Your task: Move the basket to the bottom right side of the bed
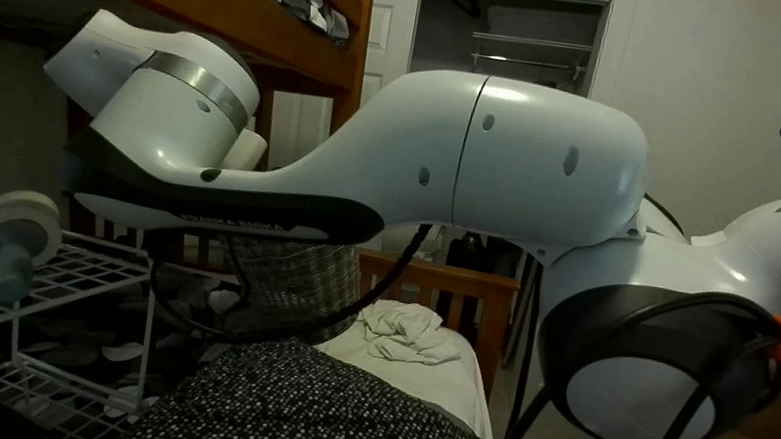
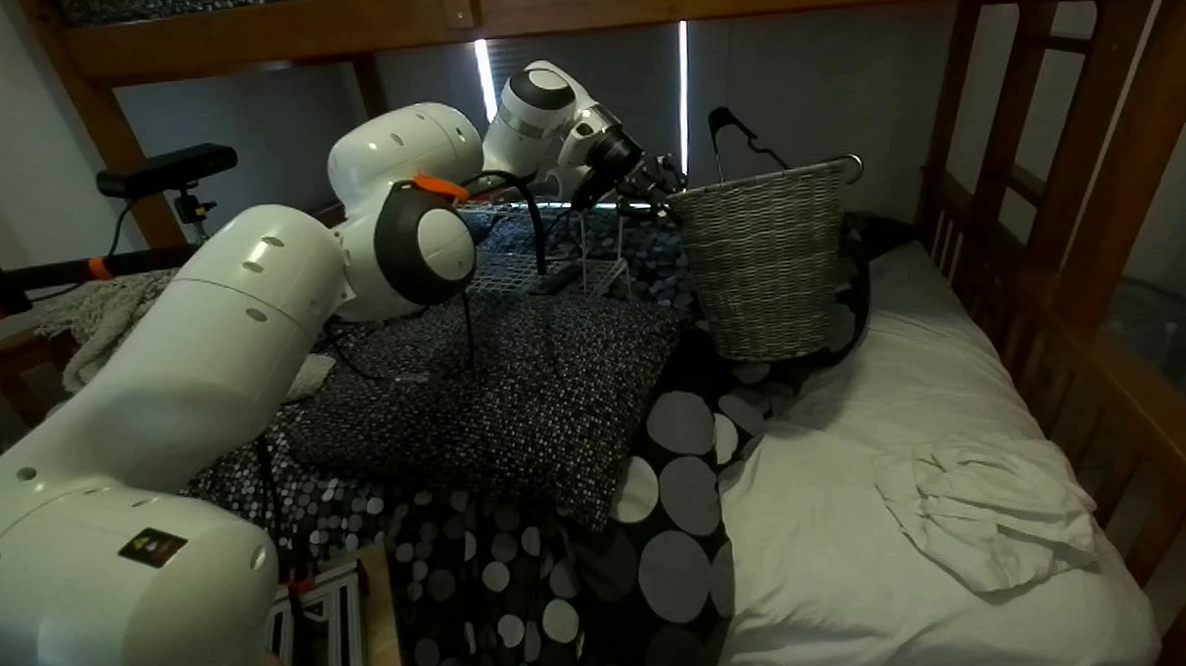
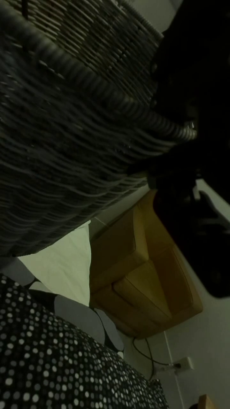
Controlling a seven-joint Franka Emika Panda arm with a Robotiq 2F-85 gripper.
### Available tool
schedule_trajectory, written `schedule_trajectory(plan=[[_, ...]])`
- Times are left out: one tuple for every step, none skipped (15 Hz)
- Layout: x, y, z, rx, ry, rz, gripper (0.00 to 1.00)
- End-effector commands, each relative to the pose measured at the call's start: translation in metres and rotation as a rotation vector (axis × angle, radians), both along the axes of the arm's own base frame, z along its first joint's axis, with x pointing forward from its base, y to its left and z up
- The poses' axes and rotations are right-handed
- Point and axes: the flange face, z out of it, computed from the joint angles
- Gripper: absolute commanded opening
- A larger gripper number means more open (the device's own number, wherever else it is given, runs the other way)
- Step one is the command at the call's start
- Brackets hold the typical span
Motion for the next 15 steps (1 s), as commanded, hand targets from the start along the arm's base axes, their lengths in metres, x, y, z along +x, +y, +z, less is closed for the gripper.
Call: schedule_trajectory(plan=[[0.003, -0.004, 0.006, 0.027, -0.011, -0.006, 0.03], [0.006, -0.007, 0.012, 0.047, -0.021, -0.006, 0.03], [0.009, -0.014, 0.025, 0.069, -0.046, -0.022, 0.03], [0.012, -0.021, 0.034, 0.096, -0.065, -0.042, 0.03], [0.014, -0.029, 0.041, 0.111, -0.088, -0.077, 0.03], [0.016, -0.037, 0.048, 0.119, -0.118, -0.116, 0.03], [0.018, -0.044, 0.054, 0.123, -0.146, -0.145, 0.03], [0.021, -0.052, 0.059, 0.136, -0.168, -0.18, 0.03], [0.025, -0.061, 0.063, 0.157, -0.187, -0.211, 0.03], [0.028, -0.067, 0.066, 0.177, -0.208, -0.24, 0.03], [0.033, -0.074, 0.067, 0.186, -0.223, -0.255, 0.03], [0.038, -0.08, 0.069, 0.189, -0.237, -0.259, 0.03], [0.042, -0.085, 0.069, 0.198, -0.249, -0.269, 0.03], [0.047, -0.089, 0.069, 0.209, -0.264, -0.269, 0.03], [0.053, -0.092, 0.069, 0.215, -0.277, -0.26, 0.03]])
